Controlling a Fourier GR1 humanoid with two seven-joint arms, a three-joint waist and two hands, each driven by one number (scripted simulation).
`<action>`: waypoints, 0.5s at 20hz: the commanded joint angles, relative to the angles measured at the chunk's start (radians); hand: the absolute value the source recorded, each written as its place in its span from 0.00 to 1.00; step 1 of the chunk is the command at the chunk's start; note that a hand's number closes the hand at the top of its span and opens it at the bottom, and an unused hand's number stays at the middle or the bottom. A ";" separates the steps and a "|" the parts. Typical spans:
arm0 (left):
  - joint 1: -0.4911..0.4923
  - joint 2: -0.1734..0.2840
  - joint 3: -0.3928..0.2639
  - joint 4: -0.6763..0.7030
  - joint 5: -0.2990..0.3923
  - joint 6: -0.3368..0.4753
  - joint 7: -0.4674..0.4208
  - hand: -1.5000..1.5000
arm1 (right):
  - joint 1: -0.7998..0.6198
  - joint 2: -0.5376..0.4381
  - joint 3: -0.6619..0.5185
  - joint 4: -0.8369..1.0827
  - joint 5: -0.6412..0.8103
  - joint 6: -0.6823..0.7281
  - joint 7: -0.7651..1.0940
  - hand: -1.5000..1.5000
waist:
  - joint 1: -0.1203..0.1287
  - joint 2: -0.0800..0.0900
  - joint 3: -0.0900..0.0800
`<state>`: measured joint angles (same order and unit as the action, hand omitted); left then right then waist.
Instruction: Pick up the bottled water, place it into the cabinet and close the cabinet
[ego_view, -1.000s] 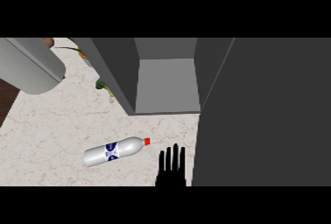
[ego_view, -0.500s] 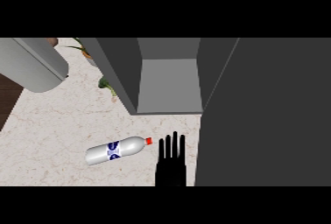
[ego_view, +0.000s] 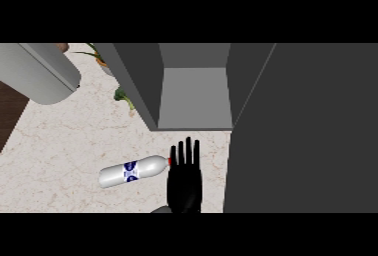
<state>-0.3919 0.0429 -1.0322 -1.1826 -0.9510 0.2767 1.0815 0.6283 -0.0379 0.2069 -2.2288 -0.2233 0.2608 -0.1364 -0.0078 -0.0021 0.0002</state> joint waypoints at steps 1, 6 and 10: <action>-0.013 -0.020 0.079 0.110 -0.011 -0.017 -0.031 0.00 | 0.001 -0.010 -0.035 0.003 -0.018 -0.002 -0.008 0.00 | -0.002 0.002 0.000; 0.035 0.103 0.161 -0.054 -0.018 -0.062 -0.043 0.00 | 0.071 -0.013 0.031 -0.120 -0.011 -0.019 0.055 0.00 | 0.003 0.000 0.000; 0.083 0.151 0.230 -0.100 -0.019 -0.050 -0.078 0.00 | 0.070 -0.032 -0.019 -0.014 -0.033 0.041 -0.043 0.00 | 0.002 0.000 0.000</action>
<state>-0.3169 0.1659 -0.8718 -1.2489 -0.9685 0.2515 1.0099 0.6719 -0.0512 0.2049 -2.2642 -0.2451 0.2690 -0.1412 -0.0041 -0.0024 0.0000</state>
